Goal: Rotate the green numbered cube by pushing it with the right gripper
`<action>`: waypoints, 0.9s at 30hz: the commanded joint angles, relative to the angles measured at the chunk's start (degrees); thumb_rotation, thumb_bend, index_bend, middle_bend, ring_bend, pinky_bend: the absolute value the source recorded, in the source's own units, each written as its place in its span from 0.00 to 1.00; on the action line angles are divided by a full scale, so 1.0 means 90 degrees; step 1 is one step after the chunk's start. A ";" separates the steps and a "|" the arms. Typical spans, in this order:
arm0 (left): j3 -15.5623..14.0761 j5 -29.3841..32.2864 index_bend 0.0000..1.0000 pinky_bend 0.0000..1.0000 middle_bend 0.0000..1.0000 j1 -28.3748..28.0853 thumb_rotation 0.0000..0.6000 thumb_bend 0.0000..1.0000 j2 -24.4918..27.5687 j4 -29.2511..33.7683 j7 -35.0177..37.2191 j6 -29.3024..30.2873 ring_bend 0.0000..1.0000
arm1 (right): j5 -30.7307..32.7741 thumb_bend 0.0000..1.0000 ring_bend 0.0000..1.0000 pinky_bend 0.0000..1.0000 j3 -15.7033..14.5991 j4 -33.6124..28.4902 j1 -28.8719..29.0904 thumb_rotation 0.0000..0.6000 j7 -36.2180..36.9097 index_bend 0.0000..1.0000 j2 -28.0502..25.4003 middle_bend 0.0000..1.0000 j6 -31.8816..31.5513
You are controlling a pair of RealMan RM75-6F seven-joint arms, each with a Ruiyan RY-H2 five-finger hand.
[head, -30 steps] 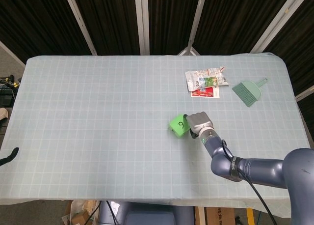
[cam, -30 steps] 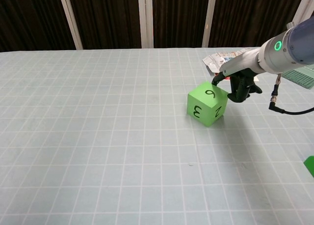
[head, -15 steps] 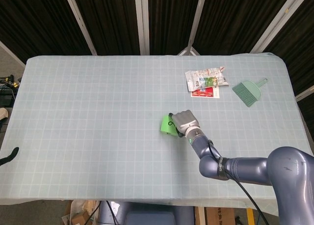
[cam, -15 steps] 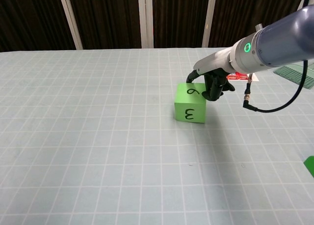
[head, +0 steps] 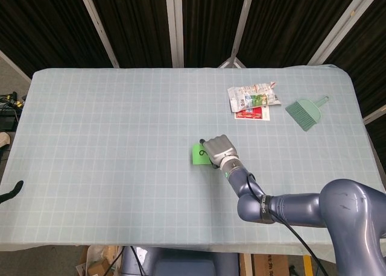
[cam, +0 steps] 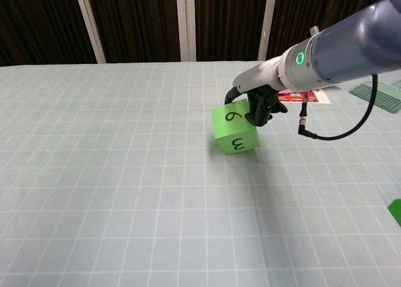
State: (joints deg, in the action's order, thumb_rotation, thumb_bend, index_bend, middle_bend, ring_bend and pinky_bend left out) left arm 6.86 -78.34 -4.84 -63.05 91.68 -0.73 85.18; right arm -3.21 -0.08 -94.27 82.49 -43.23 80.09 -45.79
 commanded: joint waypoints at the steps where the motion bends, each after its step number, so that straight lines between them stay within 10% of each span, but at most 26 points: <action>1: 0.0004 0.0021 0.11 0.08 0.00 0.0005 1.00 0.34 0.0007 0.0009 0.0003 -0.0002 0.00 | 0.0084 0.68 0.78 0.67 -0.0014 0.0030 0.0042 1.00 -0.0050 0.16 -0.0018 0.82 -0.0076; 27: 0.0003 0.0052 0.11 0.08 0.00 0.0007 1.00 0.34 0.0038 0.0037 0.0031 -0.0032 0.00 | -0.1715 0.68 0.78 0.67 0.0048 -0.1527 -0.0966 1.00 0.0711 0.16 -0.0876 0.82 -0.0798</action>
State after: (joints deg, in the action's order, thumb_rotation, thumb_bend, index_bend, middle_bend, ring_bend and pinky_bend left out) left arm 6.89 -77.87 -4.78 -62.71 92.02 -0.46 84.90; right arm -16.18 0.76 -105.88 75.49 -38.14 73.61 -52.31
